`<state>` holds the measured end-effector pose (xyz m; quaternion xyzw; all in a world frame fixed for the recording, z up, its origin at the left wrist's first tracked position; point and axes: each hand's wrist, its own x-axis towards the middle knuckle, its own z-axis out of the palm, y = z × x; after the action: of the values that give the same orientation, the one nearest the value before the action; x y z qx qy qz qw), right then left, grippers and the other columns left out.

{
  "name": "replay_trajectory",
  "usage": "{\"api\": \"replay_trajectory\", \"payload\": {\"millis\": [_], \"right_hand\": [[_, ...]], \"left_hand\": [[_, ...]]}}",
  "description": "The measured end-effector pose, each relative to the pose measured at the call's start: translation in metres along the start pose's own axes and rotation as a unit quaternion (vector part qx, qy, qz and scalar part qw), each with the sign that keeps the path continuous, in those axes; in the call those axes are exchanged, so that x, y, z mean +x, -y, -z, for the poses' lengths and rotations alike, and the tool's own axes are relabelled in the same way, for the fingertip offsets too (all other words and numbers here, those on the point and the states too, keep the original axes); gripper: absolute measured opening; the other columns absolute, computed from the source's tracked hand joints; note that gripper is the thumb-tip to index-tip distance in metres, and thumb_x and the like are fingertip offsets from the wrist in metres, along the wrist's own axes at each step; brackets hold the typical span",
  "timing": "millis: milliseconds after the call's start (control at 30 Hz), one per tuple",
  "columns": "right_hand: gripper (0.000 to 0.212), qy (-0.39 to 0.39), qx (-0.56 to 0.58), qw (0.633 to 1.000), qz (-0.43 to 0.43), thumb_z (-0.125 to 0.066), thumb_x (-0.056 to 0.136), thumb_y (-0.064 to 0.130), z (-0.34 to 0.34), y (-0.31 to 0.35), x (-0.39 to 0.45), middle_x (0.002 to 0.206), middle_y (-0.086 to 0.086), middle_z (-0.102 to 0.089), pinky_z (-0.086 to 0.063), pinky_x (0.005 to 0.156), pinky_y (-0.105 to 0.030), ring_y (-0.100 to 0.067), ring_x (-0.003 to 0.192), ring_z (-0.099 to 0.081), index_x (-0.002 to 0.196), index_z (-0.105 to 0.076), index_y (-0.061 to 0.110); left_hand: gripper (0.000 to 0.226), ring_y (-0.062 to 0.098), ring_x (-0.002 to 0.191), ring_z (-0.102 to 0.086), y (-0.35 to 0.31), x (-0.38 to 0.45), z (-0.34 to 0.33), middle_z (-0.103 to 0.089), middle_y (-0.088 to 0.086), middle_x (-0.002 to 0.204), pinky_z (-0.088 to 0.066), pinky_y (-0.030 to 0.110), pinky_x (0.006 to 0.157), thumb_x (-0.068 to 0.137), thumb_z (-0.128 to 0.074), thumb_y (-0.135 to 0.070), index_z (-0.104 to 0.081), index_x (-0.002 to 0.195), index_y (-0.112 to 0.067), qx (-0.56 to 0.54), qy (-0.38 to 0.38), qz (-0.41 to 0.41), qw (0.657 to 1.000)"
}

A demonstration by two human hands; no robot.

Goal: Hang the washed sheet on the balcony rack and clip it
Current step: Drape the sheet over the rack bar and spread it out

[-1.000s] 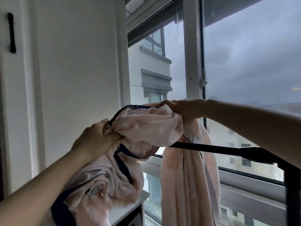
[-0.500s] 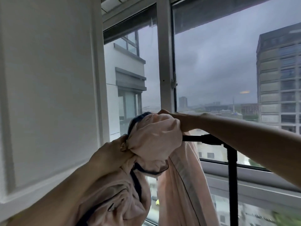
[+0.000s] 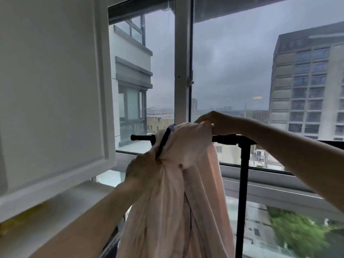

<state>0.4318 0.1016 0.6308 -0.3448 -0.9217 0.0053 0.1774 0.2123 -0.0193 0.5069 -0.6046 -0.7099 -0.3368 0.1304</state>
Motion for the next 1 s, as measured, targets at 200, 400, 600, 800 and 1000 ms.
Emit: {"api": "replay_trajectory", "payload": {"millis": [200, 400, 600, 800, 1000], "right_hand": [[0.077, -0.044, -0.087, 0.994, 0.048, -0.043, 0.071, -0.007, -0.024, 0.018, -0.031, 0.133, -0.008, -0.052, -0.047, 0.094, -0.038, -0.027, 0.121, -0.048, 0.139, -0.041, 0.029], [0.065, -0.078, -0.154, 0.978, 0.117, -0.043, 0.084, 0.013, -0.042, 0.009, -0.036, 0.14, -0.005, -0.039, -0.054, 0.086, -0.044, -0.031, 0.118, -0.052, 0.141, -0.027, 0.039], [0.058, -0.168, -0.217, 0.956, 0.103, -0.054, 0.087, 0.018, -0.066, 0.012, -0.039, 0.144, -0.008, -0.039, -0.045, 0.099, -0.046, -0.033, 0.119, -0.052, 0.142, -0.037, 0.025], [0.05, -0.246, -0.252, 0.933, 0.079, -0.054, 0.088, 0.022, -0.088, 0.012, -0.05, 0.141, -0.014, -0.045, -0.035, 0.11, -0.044, -0.032, 0.129, -0.043, 0.137, -0.047, 0.015], [0.048, -0.278, -0.272, 0.92, 0.043, -0.043, 0.092, 0.021, -0.102, 0.018, -0.056, 0.144, -0.018, -0.041, -0.028, 0.114, -0.044, -0.036, 0.134, -0.036, 0.139, -0.046, 0.01]], "left_hand": [[0.038, 0.03, 0.086, -0.064, -0.006, -0.02, -0.036, -0.067, 0.012, 0.098, -0.049, 0.038, 0.07, 0.097, -0.039, -0.014, -0.044, 0.133, -0.024, -0.173, 0.011, -0.013, 0.985], [0.021, 0.021, 0.077, -0.054, 0.004, -0.006, -0.042, -0.062, 0.005, 0.092, -0.041, 0.028, 0.058, 0.089, -0.05, -0.012, -0.048, 0.109, -0.015, -0.204, 0.07, 0.026, 0.976], [0.025, 0.019, 0.077, -0.052, 0.011, 0.001, -0.047, -0.052, -0.003, 0.081, -0.034, 0.027, 0.055, 0.081, -0.066, -0.018, -0.041, 0.083, -0.019, -0.228, 0.088, 0.047, 0.969], [0.069, 0.004, 0.092, -0.052, 0.017, 0.008, -0.052, -0.051, -0.013, 0.103, -0.042, 0.014, 0.068, 0.07, -0.083, -0.024, -0.035, 0.118, -0.027, -0.367, 0.153, 0.045, 0.917], [0.098, 0.005, 0.105, -0.058, 0.027, 0.03, -0.056, -0.057, -0.008, 0.114, -0.052, 0.017, 0.073, 0.048, -0.092, -0.041, -0.036, 0.127, -0.026, -0.459, 0.22, 0.008, 0.861]]}}
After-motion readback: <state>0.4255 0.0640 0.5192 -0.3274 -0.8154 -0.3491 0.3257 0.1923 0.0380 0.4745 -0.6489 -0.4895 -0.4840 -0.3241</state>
